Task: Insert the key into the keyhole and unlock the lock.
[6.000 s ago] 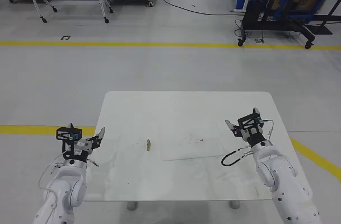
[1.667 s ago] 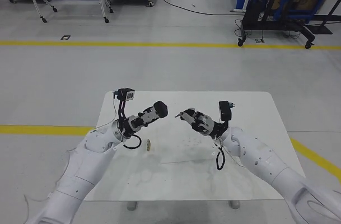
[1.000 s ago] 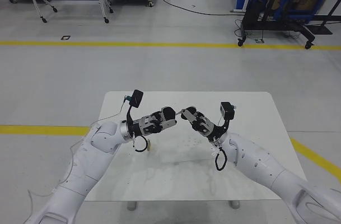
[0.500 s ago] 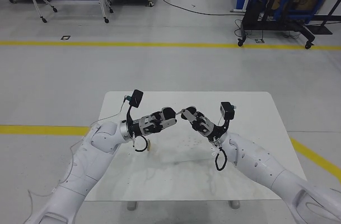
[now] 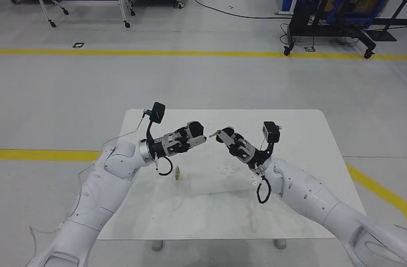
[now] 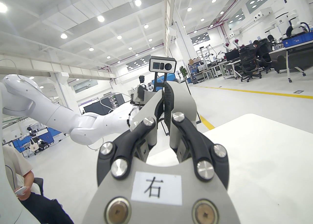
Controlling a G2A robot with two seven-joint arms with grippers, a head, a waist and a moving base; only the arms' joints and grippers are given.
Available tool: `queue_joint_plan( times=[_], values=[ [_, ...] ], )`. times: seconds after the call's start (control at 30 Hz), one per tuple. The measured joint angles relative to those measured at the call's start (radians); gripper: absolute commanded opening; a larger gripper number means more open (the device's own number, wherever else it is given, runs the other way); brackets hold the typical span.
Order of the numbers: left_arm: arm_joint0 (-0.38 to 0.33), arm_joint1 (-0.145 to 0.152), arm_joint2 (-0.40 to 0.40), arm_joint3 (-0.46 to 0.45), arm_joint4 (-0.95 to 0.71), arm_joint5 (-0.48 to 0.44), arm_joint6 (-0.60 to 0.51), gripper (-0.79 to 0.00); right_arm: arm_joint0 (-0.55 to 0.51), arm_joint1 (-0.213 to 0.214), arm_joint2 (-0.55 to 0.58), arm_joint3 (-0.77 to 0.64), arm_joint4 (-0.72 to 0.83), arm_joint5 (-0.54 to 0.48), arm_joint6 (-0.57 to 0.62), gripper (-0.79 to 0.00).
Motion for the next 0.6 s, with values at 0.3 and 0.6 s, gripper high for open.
queue_joint_plan(
  times=[0.3,0.6],
  values=[
    [0.025,0.003,-0.011,-0.04,0.046,0.028,0.037,0.0,-0.019,-0.002,0.011,-0.017,0.036,0.018,0.056,-0.785],
    [0.036,0.006,-0.004,-0.054,0.058,0.03,0.05,-0.419,-0.045,-0.021,0.033,-0.045,0.247,0.0,0.276,-0.785]
  ],
)
